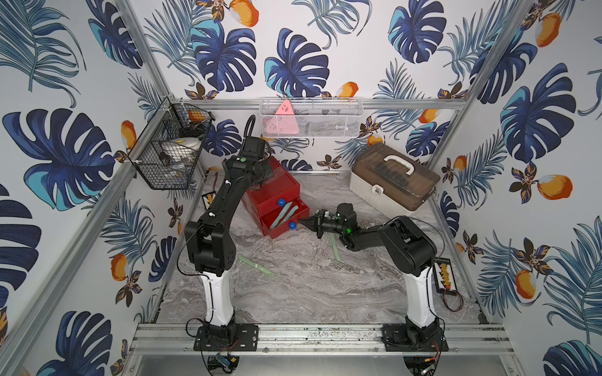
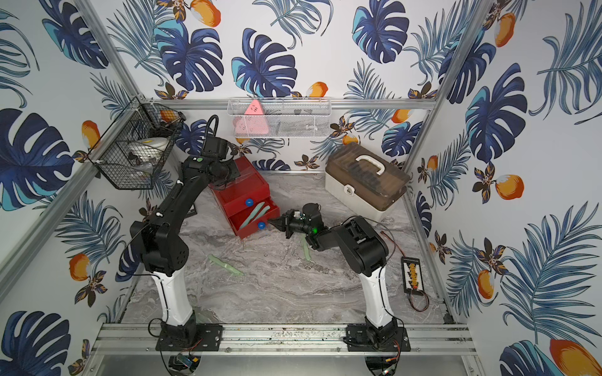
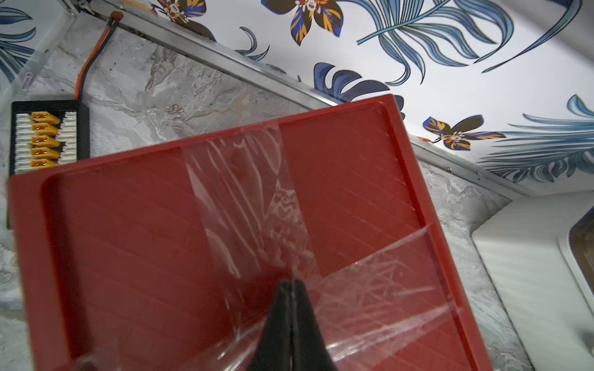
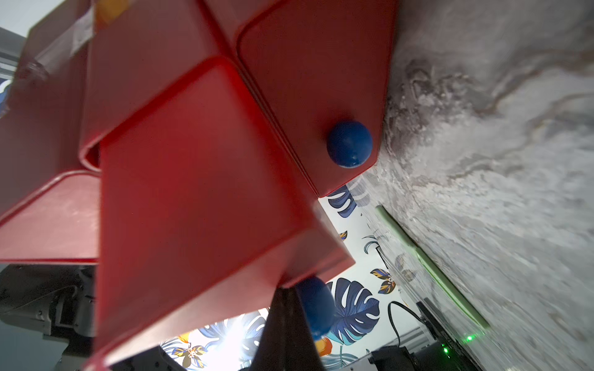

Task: Place the fruit knives into the drawer by color
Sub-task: Close the drawer in the storage box.

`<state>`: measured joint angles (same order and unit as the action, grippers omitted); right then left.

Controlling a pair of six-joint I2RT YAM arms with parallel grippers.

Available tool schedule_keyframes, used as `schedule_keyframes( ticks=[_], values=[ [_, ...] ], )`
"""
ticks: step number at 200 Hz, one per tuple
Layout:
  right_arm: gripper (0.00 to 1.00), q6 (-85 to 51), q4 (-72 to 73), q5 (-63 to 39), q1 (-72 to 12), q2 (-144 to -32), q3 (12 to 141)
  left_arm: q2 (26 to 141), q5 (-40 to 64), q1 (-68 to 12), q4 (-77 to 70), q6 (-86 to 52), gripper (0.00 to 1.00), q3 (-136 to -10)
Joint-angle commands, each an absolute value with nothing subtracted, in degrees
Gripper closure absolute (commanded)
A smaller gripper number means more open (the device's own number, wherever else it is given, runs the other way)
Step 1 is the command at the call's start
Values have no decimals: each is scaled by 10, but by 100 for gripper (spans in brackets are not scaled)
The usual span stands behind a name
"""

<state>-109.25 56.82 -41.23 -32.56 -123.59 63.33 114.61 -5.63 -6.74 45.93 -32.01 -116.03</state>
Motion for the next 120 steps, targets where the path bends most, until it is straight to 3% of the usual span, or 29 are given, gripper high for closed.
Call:
schedule_keyframes(
  ticks=[1, 73, 104, 120],
  values=[
    [100, -1099, 551, -390, -326, -1267, 691, 1158, -27, -60, 512, -320, 100, -1132],
    [100, -1083, 453, -365, -362, -1364, 867, 1152, -6, -57, 497, -303, 100, -1073],
    [100, -1052, 412, -338, -367, -1332, 848, 1153, 1, -55, 498, -301, 100, -1068],
    [74, -1022, 376, -313, -368, -1283, 796, 1152, 9, -51, 494, -306, 100, -1067]
  ],
)
